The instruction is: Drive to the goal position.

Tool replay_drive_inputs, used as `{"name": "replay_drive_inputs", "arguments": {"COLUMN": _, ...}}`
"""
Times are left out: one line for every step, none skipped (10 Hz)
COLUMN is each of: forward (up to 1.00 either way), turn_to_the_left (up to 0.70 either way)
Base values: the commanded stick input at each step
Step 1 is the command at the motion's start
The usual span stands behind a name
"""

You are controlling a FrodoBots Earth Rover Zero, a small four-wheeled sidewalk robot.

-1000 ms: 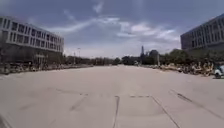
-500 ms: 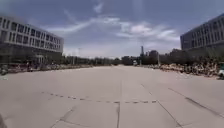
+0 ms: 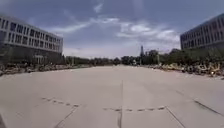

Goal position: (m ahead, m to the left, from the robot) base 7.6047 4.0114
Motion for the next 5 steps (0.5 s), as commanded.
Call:
{"name": "replay_drive_inputs", "arguments": {"forward": 0.6, "turn_to_the_left": 0.0}}
{"name": "replay_drive_inputs", "arguments": {"forward": 0.6, "turn_to_the_left": 0.0}}
{"name": "replay_drive_inputs", "arguments": {"forward": 0.6, "turn_to_the_left": 0.0}}
{"name": "replay_drive_inputs", "arguments": {"forward": 0.6, "turn_to_the_left": 0.0}}
{"name": "replay_drive_inputs", "arguments": {"forward": 0.6, "turn_to_the_left": 0.0}}
